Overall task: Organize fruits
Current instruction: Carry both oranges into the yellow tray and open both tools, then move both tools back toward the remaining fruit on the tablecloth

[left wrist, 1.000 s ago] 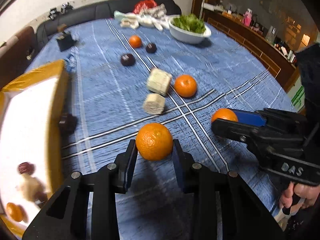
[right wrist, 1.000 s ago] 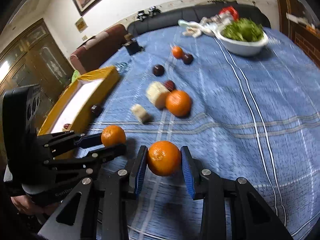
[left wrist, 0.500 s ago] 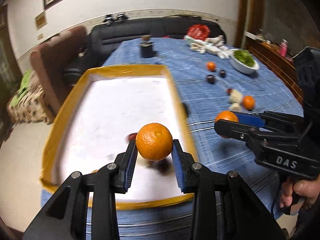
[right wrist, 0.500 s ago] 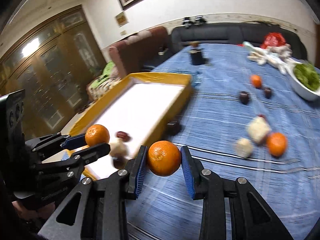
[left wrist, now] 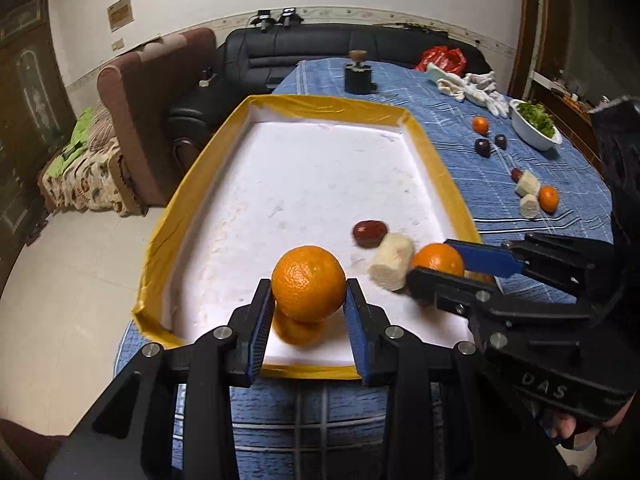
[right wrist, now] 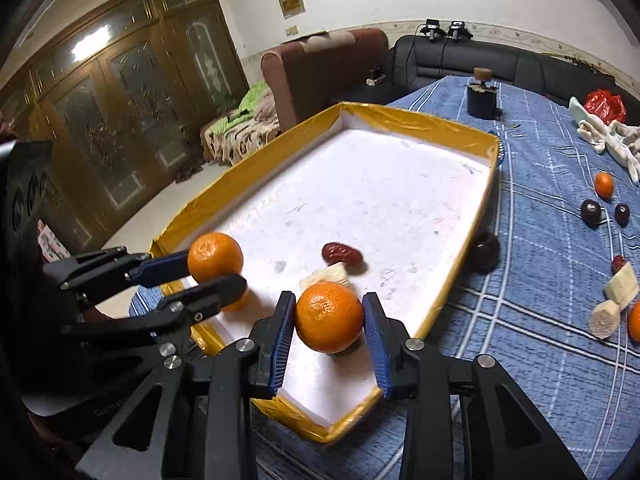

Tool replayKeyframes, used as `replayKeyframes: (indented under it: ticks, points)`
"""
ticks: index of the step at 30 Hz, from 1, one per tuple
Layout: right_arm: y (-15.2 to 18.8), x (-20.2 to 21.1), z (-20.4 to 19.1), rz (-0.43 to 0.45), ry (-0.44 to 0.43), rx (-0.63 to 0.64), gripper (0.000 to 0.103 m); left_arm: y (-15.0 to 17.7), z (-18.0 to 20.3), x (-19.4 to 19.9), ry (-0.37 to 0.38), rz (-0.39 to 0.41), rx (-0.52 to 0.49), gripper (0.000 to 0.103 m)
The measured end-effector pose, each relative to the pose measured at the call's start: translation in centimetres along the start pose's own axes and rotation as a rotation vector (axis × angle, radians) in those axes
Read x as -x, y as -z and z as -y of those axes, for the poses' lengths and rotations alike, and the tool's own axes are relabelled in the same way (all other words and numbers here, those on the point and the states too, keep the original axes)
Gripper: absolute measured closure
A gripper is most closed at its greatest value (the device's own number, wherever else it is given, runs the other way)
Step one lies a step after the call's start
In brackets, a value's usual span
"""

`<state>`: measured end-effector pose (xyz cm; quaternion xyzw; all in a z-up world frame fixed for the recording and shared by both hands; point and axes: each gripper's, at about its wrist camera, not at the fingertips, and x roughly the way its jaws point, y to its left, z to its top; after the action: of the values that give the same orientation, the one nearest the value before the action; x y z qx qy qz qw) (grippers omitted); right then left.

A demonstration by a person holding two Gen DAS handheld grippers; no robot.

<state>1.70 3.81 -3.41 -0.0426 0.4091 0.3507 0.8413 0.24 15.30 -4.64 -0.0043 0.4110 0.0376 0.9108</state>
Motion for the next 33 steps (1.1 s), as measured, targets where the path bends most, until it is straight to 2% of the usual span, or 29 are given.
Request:
replayKeyframes:
  ticks: [2,4,5,6,7,8,15,22,29,32,33]
  points:
    - [0.0,-0.3,-0.4,-0.005,-0.008,0.014,0.065,0.1,-0.4,-0.1,-0.017,-0.005,0.016,0.07]
    - [0.0,0.1,-0.9,0.008,-0.023,0.022,0.048,0.1,-0.8,-0.2,-0.035,-0.013,0.029,0.069]
    - [-0.1,0.3,-0.9,0.02,-0.023,0.025,0.044,0.1,-0.9,-0.3,-0.036,-0.019,0.037,0.066]
    - [-0.1,0.7,-0.9,0.037,-0.025,0.028,0.038,0.1,-1.1,-0.2,-0.037,-0.02,0.045,0.057]
    - [-0.2,1.3,-0.9,0.06,-0.025,0.026,0.037,0.1,-1.1,0.0,-0.04,-0.014,0.05,0.054]
    - [-0.2,1.7,-0.7,0.073,-0.025,0.023,0.037,0.1,-1.1,0.2,-0.046,-0.002,0.049,0.05]
    - [0.3,3.8,3.4,0.125,0.052,-0.049,0.036,-0.5,0.9,1.7,-0.022,0.053,-0.016,0.05]
    - [3.2,5.4,12.4,0.099,0.215,-0.233,0.036,-0.9,3.6,2.3,0.022,0.067,-0.081,0.05]
    - [3.4,6.0,17.2,0.09,0.292,-0.307,0.036,-2.3,6.6,2.6,0.101,0.089,-0.151,0.05]
    - [2.8,4.9,18.3,0.071,0.278,-0.333,0.039,-2.9,7.5,2.5,0.143,0.088,-0.176,0.05]
    - [2.6,4.3,18.7,0.06,0.28,-0.343,0.047,-3.1,7.7,2.4,0.155,0.086,-0.186,0.05]
